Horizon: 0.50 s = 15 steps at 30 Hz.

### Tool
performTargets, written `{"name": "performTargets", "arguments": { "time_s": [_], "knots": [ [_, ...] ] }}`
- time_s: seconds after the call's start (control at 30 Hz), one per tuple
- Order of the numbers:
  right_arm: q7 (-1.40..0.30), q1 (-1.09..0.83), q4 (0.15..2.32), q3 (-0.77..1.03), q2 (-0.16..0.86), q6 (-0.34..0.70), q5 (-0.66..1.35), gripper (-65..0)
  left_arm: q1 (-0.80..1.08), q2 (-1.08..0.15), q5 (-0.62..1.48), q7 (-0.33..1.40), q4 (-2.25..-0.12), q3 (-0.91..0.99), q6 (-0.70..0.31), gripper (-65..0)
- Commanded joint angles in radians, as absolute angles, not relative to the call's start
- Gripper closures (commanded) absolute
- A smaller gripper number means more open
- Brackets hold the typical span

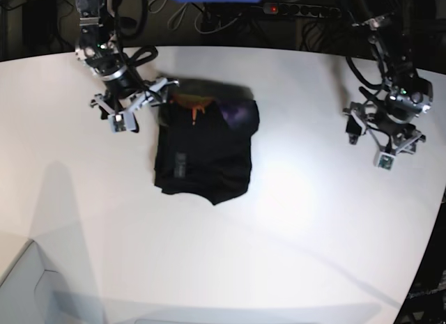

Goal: Layout the t-shirt on the table in an organized manner, then fold the t-shirt properly
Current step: 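Set the bundle down square and withdraw the left gripper, then pinch the bundle's printed edge with the right gripper and tuck it flat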

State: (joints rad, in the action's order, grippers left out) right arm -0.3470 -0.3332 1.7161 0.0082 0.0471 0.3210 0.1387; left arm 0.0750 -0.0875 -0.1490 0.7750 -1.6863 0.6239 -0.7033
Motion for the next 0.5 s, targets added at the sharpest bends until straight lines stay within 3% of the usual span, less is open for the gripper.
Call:
{"name": "performTargets", "arguments": {
  "time_s": [0.0, 0.2, 0.37, 0.47],
  "knots": [
    [-0.320, -0.335, 1.735, 0.007, 0.050, 0.326, 0.151, -43.6, 0.068, -0.097, -0.136, 0.753, -1.704, 0.636, -0.698, -48.5],
    [-0.318, -0.355, 1.765, 0.022, 0.050, 0.326, 0.151, -43.6, 0.090, -0.097, -0.136, 0.753, -1.715, 0.659, -0.698, -48.5],
    [-0.318, -0.414, 1.922, 0.056, 0.045, 0.326, 0.153, -43.5, 0.096, -0.090, -0.136, 0.753, -1.715, 0.653, -0.698, -48.5],
    [-0.318, -0.452, 2.000, 0.018, 0.044, 0.328, 0.153, -39.1, 0.097, -0.090, -0.136, 0.754, -1.707, 0.653, -0.698, -48.5]
  ]
}}
